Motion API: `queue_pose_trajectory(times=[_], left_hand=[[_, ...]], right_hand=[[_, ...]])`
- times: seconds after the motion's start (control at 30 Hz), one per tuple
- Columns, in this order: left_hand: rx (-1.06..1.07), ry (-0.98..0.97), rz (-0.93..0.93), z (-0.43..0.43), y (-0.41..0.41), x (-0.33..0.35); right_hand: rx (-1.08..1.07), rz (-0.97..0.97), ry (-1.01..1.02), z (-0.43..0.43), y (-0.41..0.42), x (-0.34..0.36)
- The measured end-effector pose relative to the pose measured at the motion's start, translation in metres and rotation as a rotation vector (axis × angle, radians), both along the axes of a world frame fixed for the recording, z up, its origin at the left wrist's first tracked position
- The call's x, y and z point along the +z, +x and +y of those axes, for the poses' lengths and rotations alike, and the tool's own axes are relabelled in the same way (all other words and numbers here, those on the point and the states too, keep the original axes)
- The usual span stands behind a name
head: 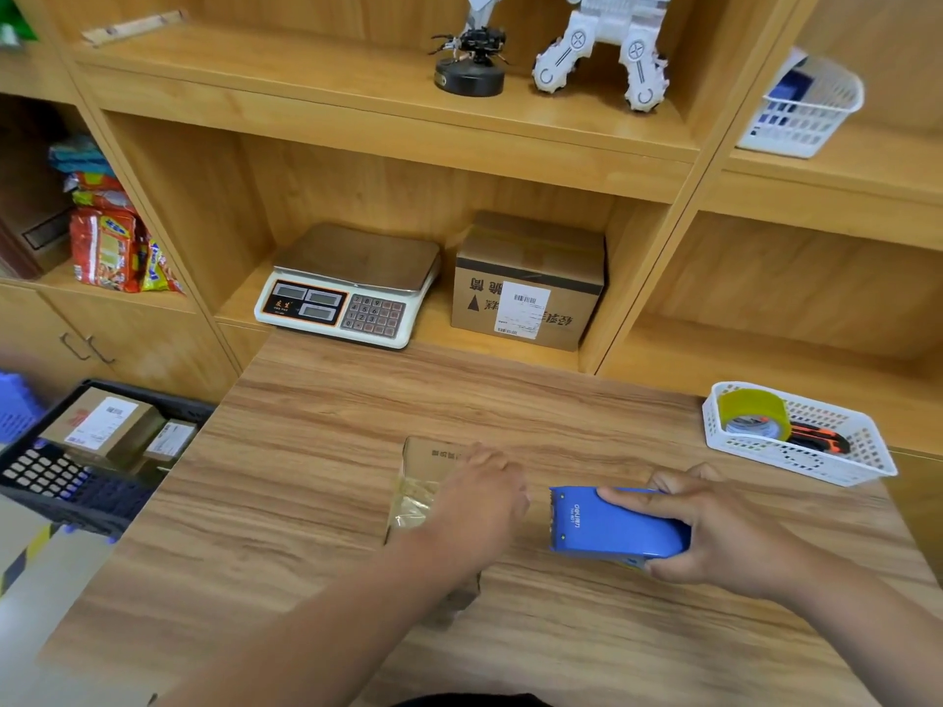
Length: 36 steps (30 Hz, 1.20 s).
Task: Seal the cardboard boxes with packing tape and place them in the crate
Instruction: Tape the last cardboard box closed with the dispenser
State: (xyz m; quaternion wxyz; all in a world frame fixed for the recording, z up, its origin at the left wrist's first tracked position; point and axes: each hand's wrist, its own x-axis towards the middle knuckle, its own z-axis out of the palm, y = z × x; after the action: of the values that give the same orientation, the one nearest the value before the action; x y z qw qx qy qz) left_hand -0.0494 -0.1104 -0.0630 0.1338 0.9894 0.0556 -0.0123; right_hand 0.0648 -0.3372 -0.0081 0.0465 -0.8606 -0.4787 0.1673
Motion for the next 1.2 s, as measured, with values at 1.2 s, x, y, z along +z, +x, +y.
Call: queue_pose_trajectory(times=[1.2], left_hand=[[-0.037,0.131,-0.149,-0.013,0.001,-0.025]], right_hand=[[0.052,-0.346,-0.214,0.050,-0.048,-0.012]])
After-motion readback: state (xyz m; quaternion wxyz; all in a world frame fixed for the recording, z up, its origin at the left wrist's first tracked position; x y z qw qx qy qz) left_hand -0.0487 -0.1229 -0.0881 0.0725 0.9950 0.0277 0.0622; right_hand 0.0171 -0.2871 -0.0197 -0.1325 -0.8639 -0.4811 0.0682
